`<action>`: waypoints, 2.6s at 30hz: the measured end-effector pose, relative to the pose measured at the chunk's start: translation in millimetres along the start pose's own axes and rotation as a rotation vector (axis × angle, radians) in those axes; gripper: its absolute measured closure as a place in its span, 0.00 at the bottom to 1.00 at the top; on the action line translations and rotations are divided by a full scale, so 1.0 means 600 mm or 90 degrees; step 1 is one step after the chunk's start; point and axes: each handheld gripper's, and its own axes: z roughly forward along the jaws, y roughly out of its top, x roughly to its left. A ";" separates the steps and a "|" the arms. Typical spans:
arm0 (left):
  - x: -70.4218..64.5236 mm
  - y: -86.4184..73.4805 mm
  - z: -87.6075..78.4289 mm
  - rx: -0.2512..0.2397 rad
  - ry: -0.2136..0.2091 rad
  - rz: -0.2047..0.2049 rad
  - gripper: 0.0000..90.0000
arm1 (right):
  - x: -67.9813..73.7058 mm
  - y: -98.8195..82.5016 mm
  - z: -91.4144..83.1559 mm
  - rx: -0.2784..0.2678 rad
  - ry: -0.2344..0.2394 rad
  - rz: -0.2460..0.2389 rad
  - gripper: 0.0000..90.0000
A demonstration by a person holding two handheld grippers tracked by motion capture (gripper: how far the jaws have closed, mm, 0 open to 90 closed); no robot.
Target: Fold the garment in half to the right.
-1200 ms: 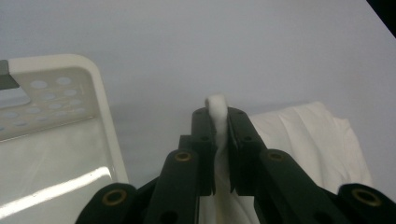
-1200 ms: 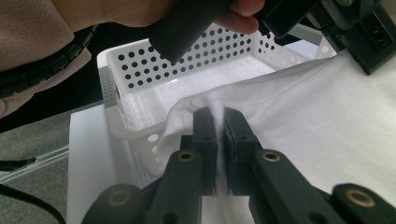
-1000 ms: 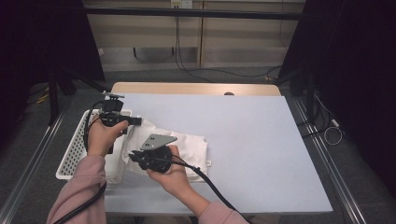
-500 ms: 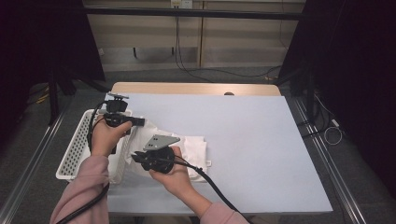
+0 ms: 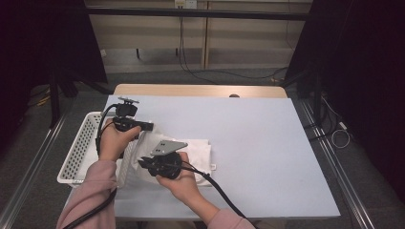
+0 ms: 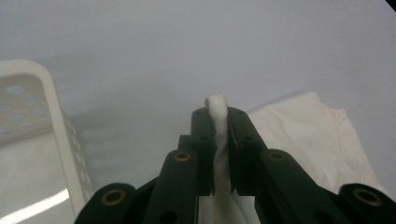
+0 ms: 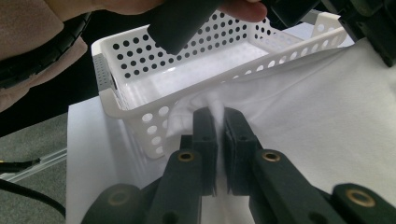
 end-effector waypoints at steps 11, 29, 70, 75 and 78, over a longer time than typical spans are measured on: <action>-0.013 0.005 0.008 0.000 -0.004 0.005 0.92 | -0.005 -0.005 -0.011 -0.003 -0.004 0.006 0.95; -0.037 0.016 0.023 0.005 -0.016 0.018 0.92 | -0.016 -0.010 -0.037 -0.012 -0.013 0.010 0.95; -0.084 0.034 0.061 0.012 -0.038 0.037 0.92 | -0.043 -0.028 -0.087 -0.015 -0.028 0.025 0.95; -0.088 0.036 0.064 0.013 -0.039 0.041 0.92 | -0.045 -0.031 -0.092 -0.014 -0.031 0.026 0.95; -0.092 0.037 0.066 0.013 -0.045 0.040 0.92 | -0.046 -0.032 -0.095 -0.014 -0.033 0.027 0.95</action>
